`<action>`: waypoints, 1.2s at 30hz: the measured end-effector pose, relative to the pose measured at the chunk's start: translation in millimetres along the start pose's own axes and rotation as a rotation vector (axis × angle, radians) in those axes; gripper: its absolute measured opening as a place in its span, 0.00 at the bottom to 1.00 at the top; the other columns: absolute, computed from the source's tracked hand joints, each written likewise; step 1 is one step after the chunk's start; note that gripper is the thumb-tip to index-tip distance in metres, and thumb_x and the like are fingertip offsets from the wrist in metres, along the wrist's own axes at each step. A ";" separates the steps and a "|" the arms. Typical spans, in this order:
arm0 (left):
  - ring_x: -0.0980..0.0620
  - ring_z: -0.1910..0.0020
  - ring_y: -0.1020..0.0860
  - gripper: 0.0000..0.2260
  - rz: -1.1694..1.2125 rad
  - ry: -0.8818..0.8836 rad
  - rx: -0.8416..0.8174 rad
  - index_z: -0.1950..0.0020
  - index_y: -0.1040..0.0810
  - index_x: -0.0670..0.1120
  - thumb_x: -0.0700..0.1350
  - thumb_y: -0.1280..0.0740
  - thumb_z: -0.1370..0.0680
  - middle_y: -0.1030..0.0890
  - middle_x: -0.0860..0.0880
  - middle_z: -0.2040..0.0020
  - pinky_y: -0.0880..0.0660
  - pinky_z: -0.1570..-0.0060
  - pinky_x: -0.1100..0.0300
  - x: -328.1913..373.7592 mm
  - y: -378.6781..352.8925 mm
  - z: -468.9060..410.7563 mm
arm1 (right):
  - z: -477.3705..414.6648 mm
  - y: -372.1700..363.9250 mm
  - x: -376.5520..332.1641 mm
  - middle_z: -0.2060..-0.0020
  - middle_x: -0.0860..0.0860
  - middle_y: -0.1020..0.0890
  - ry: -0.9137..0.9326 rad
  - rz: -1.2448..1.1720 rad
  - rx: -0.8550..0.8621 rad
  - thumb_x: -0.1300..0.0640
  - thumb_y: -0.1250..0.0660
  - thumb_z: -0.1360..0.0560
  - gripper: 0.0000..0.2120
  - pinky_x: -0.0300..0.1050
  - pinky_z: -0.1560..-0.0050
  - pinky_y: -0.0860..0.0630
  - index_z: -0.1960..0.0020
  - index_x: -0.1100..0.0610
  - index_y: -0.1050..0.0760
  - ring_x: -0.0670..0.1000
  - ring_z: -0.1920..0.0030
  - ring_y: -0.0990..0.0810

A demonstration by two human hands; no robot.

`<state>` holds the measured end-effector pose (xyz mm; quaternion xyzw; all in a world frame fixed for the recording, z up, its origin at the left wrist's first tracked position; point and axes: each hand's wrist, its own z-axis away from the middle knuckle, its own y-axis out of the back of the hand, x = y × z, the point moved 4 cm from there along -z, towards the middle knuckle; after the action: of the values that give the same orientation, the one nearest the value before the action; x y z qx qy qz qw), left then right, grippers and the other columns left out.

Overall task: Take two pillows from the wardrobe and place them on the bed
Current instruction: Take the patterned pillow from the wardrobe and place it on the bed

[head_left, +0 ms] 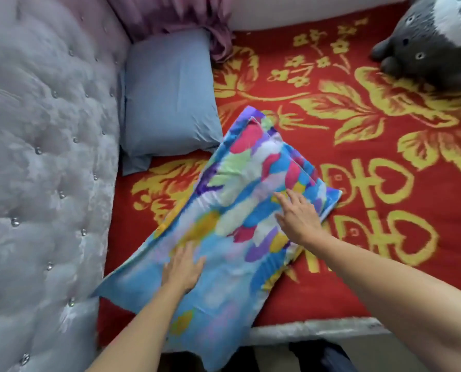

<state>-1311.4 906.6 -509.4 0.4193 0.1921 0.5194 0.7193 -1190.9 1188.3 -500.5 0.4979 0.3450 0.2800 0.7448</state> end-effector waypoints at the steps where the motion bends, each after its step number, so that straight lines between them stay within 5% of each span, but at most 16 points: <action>1: 0.43 0.29 0.35 0.26 -0.023 -0.026 -0.088 0.26 0.41 0.48 0.56 0.41 0.21 0.36 0.44 0.27 0.36 0.32 0.45 -6.6 -14.5 -5.3 | 7.0 -15.1 1.8 0.31 0.57 0.33 -0.046 -0.015 -0.031 0.49 0.37 0.24 0.27 0.55 0.39 0.30 0.27 0.51 0.39 0.60 0.32 0.33; 4: 0.44 0.30 0.34 0.25 -0.096 -0.100 -0.176 0.28 0.38 0.49 0.56 0.40 0.22 0.34 0.45 0.28 0.35 0.34 0.45 -25.1 -40.9 -21.3 | 28.5 -63.3 0.4 0.38 0.58 0.27 -0.186 -0.117 -0.093 0.53 0.36 0.25 0.26 0.54 0.44 0.26 0.29 0.55 0.35 0.61 0.38 0.28; 10: 0.41 0.30 0.35 0.24 -0.115 -0.215 -0.019 0.29 0.36 0.51 0.57 0.38 0.23 0.35 0.42 0.28 0.33 0.34 0.42 -57.3 -24.7 -107.9 | 59.2 -150.2 -14.4 0.33 0.60 0.32 -0.501 -0.275 -0.091 0.48 0.38 0.22 0.27 0.59 0.40 0.28 0.27 0.55 0.38 0.66 0.38 0.29; 13: 0.40 0.28 0.38 0.28 -0.114 -0.219 0.055 0.26 0.39 0.51 0.59 0.39 0.23 0.37 0.41 0.26 0.37 0.32 0.41 -59.3 -18.7 -163.2 | 60.6 -182.0 -13.5 0.28 0.61 0.38 -0.711 -0.432 0.011 0.46 0.40 0.22 0.29 0.59 0.36 0.33 0.25 0.53 0.43 0.65 0.33 0.33; 17: 0.40 0.25 0.43 0.35 -0.031 -0.123 -0.001 0.23 0.49 0.53 0.67 0.43 0.25 0.42 0.40 0.24 0.43 0.28 0.41 -63.4 -46.8 -227.4 | 45.3 -226.1 -11.6 0.30 0.64 0.33 -0.980 -0.655 0.124 0.44 0.42 0.21 0.31 0.54 0.35 0.35 0.23 0.55 0.48 0.64 0.32 0.33; 23: 0.40 0.31 0.33 0.42 0.244 -0.050 0.172 0.27 0.41 0.54 0.74 0.41 0.35 0.30 0.41 0.30 0.37 0.32 0.43 -72.7 -60.9 -244.0 | 35.6 -254.0 -19.8 0.30 0.62 0.32 -1.090 -0.762 0.332 0.44 0.45 0.20 0.30 0.54 0.33 0.36 0.23 0.54 0.48 0.62 0.31 0.33; 26: 0.41 0.39 0.26 0.36 0.398 -0.047 0.252 0.34 0.33 0.54 0.73 0.39 0.36 0.23 0.44 0.39 0.30 0.39 0.45 -67.4 -38.2 -230.6 | 30.1 -232.6 -32.4 0.28 0.59 0.34 -1.087 -0.828 0.365 0.42 0.43 0.21 0.31 0.51 0.33 0.37 0.23 0.51 0.49 0.60 0.29 0.36; 36: 0.43 0.43 0.24 0.29 0.545 -0.046 0.642 0.37 0.27 0.51 0.64 0.39 0.34 0.22 0.46 0.42 0.28 0.45 0.51 -103.7 67.0 -149.8 | -22.4 -132.9 -101.2 0.30 0.55 0.32 -0.723 -0.779 0.306 0.40 0.38 0.24 0.30 0.51 0.35 0.37 0.25 0.43 0.44 0.57 0.30 0.36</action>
<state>-1497.4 880.2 -558.2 0.6691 0.2101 0.5949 0.3928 -1260.2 1077.5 -606.8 0.5004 0.2630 -0.2584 0.7834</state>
